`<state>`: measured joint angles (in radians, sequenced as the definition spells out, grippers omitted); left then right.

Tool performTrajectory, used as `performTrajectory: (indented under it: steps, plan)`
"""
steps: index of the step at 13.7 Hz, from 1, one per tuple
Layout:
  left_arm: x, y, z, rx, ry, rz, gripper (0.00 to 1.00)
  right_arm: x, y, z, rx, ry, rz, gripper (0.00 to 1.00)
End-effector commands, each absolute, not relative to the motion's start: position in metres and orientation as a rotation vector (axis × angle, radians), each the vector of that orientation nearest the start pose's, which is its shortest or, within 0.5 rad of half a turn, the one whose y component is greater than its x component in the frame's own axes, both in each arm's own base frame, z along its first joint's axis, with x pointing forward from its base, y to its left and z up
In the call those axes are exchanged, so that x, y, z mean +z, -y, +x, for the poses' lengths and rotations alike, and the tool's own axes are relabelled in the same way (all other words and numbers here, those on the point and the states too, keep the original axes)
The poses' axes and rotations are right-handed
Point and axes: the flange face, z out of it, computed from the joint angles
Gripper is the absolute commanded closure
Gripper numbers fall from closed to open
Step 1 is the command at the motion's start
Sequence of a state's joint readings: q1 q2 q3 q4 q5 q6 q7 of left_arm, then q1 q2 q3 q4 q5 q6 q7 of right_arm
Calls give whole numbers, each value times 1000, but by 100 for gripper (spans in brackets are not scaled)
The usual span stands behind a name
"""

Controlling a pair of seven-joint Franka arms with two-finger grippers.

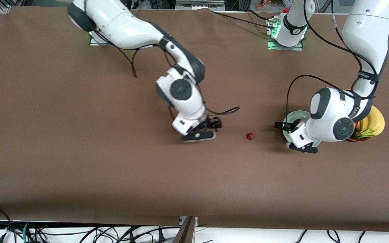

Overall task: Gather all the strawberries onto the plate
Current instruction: 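Set the third strawberry down with the right gripper while the left gripper approaches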

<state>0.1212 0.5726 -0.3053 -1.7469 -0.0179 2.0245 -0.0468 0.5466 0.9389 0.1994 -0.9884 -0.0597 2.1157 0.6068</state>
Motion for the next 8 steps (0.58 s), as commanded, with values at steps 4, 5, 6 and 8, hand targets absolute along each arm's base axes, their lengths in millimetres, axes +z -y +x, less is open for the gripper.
performTrajectory:
  steps: [4, 5, 6, 8]
  plan:
    - [270, 207, 639, 303, -59, -3279, 0, 342, -337, 692, 72, 308, -3029, 0]
    - [266, 218, 636, 286, 32, -3269, 0, 353, -312, 699, 90, 308, -3038, 0]
    - [262, 228, 633, 257, 116, -3262, 0, 360, -289, 705, 110, 279, -3058, 0]
    - [256, 239, 630, 131, 302, -3214, 0, 392, -230, 715, 136, 171, -3079, 0]
